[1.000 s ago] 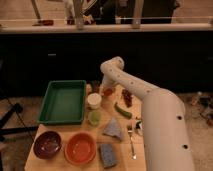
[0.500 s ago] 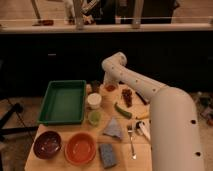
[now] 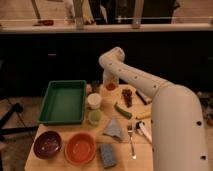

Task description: Place apple in plastic cup

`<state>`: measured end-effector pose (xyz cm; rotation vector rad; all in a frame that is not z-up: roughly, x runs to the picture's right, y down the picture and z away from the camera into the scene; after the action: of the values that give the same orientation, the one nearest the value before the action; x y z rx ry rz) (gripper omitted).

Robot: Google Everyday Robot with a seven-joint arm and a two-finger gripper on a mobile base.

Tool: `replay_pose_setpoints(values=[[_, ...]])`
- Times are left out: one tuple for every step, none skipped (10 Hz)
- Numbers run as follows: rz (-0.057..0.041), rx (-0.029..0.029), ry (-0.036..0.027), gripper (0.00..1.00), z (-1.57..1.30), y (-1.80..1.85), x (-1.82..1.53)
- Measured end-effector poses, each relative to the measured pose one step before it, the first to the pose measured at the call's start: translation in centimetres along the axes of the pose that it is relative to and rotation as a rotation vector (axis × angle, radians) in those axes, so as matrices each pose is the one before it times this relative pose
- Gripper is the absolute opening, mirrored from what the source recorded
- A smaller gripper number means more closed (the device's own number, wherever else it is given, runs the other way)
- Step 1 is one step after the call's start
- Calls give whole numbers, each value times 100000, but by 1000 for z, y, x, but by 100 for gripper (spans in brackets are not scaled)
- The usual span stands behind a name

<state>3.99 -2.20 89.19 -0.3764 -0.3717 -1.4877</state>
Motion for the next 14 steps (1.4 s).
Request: replay_pose_setpoints(values=[[482, -365, -685, 0, -481, -312, -579], [261, -324, -126, 0, -722, -193, -679], [125, -625, -376, 0, -751, -66, -889], [-181, -498, -189, 0, -982, -215, -1153], [-374, -285, -126, 0, -578, -202, -670], [-582, -38, -162, 0, -557, -291, -738], [-597, 57, -387, 0, -654, -188, -1194], [-505, 490, -769, 0, -465, -247, -1089], [-523, 478, -972, 0, -109, -182, -764], [-1312, 772, -1488, 0, -69, -567, -988], [-1577, 798, -1522, 0, 35, -804, -642], [-2305, 1234, -1542, 0, 97, -1142, -507], [-2725, 1689, -1790, 0, 287, -1428, -416], [-3168, 1882, -2756, 0, 653, -1686, -244]])
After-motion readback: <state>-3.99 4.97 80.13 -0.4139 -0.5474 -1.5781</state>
